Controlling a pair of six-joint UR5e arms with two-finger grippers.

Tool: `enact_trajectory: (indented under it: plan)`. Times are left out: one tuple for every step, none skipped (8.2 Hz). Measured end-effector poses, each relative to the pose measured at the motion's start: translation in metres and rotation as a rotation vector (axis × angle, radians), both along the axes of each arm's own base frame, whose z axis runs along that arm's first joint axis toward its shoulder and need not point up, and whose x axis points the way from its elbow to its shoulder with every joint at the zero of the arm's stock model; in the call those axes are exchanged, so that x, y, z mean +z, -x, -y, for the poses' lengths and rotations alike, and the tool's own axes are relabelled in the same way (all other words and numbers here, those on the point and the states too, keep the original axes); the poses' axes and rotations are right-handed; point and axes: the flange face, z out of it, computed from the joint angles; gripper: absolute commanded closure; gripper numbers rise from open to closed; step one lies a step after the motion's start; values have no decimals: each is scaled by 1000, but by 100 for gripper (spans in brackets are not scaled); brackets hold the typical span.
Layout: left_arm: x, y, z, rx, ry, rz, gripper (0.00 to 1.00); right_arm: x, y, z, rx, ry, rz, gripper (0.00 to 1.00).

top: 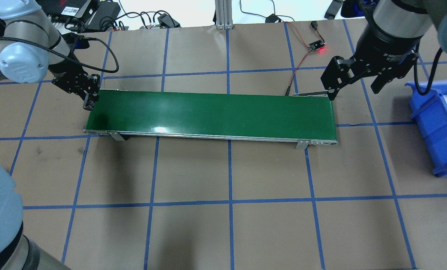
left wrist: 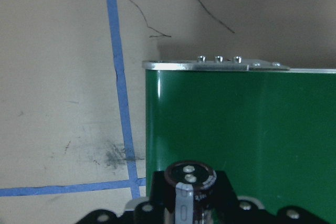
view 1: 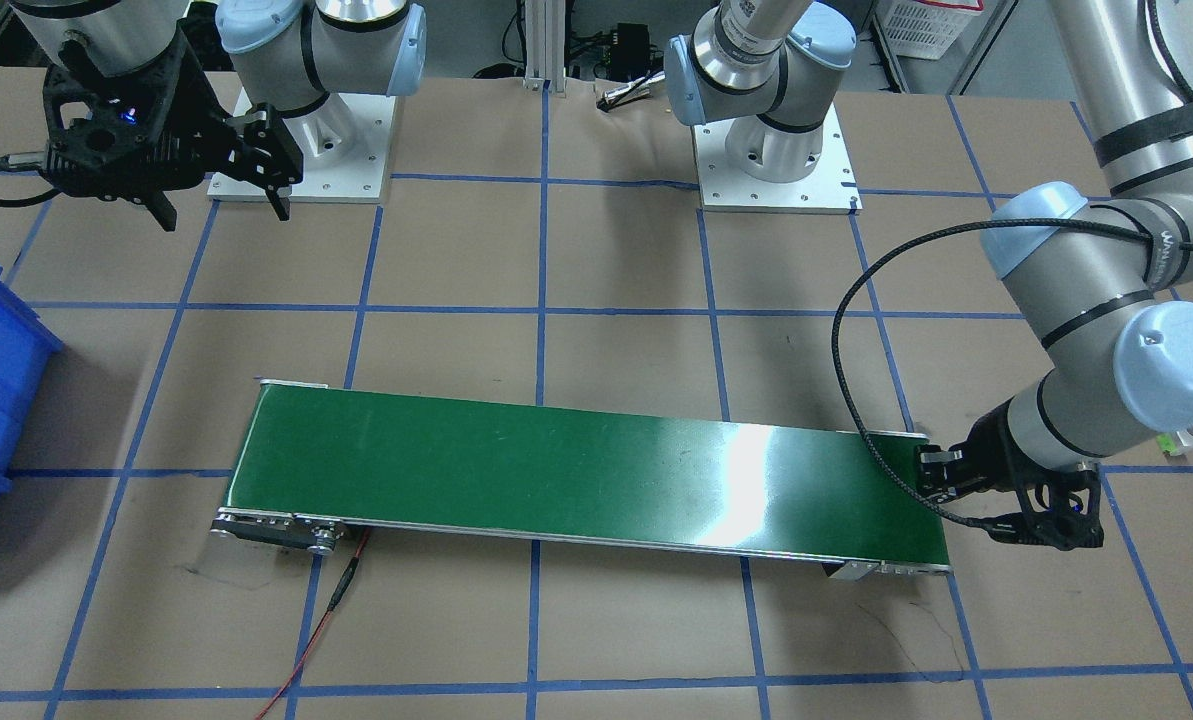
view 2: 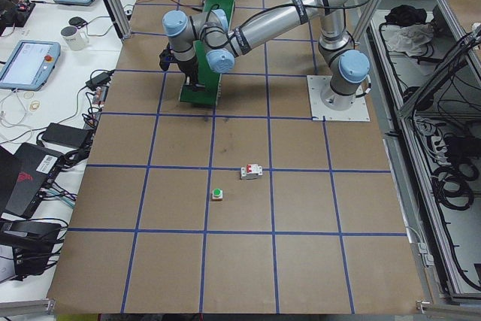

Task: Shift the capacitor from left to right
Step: 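Carry the capacitor with the left gripper over the near end of the green belt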

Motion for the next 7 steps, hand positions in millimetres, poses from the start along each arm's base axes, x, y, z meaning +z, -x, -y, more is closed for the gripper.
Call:
enact_trajectory:
  plan:
    - [-4, 5, 2, -3, -4, -1, 100, 0, 0, 0, 0, 0, 1, 0]
    - [-8, 8, 3, -11, -10, -2, 100, 0, 0, 0, -1, -1, 2, 0]
    - [-13, 9, 3, -13, -18, -4, 100, 0, 0, 0, -1, -2, 2, 0]
    - [-17, 11, 2, -11, -24, -5, 100, 0, 0, 0, -1, -2, 2, 0]
    - [-20, 12, 3, -10, -29, -7, 100, 0, 0, 0, -1, -1, 2, 0]
    - [-23, 13, 3, -10, -34, -11, 100, 0, -1, -1, 1, -1, 2, 0]
    - [-26, 14, 3, -10, -37, -13, 100, 1, -1, -1, 2, 2, 3, 0]
